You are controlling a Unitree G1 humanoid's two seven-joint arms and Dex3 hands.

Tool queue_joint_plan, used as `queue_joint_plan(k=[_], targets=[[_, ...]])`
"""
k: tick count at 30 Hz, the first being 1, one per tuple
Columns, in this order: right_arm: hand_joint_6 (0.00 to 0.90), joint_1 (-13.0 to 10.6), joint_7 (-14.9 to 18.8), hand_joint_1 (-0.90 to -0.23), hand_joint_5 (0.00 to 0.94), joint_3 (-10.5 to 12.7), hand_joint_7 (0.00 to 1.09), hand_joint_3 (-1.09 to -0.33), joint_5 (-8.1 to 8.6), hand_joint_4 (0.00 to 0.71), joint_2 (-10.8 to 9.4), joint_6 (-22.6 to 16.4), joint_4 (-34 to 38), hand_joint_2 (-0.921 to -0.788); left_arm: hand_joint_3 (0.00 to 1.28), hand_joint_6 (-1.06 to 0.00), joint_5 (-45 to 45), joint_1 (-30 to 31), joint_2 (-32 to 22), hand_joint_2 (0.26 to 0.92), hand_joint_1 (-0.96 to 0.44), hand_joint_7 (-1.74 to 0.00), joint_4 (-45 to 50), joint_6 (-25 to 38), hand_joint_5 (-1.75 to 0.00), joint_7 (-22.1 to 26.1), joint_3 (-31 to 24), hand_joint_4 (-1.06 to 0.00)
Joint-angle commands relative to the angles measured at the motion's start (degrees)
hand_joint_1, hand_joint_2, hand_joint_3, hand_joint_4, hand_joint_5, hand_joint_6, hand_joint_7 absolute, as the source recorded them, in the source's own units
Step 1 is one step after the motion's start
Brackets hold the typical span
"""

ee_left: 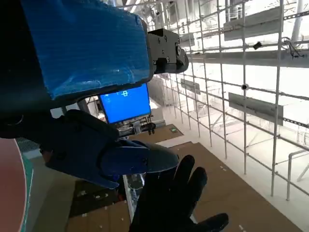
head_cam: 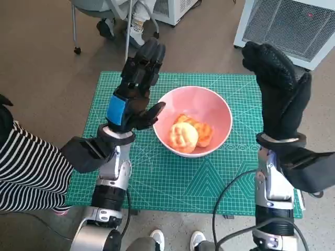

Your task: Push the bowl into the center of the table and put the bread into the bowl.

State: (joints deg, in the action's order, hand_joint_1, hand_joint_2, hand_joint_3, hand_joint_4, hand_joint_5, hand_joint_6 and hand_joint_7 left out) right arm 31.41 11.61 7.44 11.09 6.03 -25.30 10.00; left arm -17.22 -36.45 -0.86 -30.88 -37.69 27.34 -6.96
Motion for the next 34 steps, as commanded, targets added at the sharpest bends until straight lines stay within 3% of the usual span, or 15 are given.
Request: queue_joint_plan(k=[1,34], targets=[[0.103,-0.6,-0.1,-0.653,0.000,-0.3,0.35,-0.732,-0.27,0.189,-0.5,-0.2,1.2,-0.921,0.37,0.00,-0.9,0.7,-0.4,0.921,-0.61,-0.34,-0.3,0.1,0.00,0.7,-0.4,-0.04],[0.099,-0.5,1.5,-0.651,0.000,-0.7,0.34,-0.728,0.89,0.180,-0.1,-1.0,2.9,-0.921,0.34,0.00,-3.4,0.4,-0.8,0.921,-0.61,-0.34,-1.4,0.1,-0.01,2.5,-2.1,-0.06]])
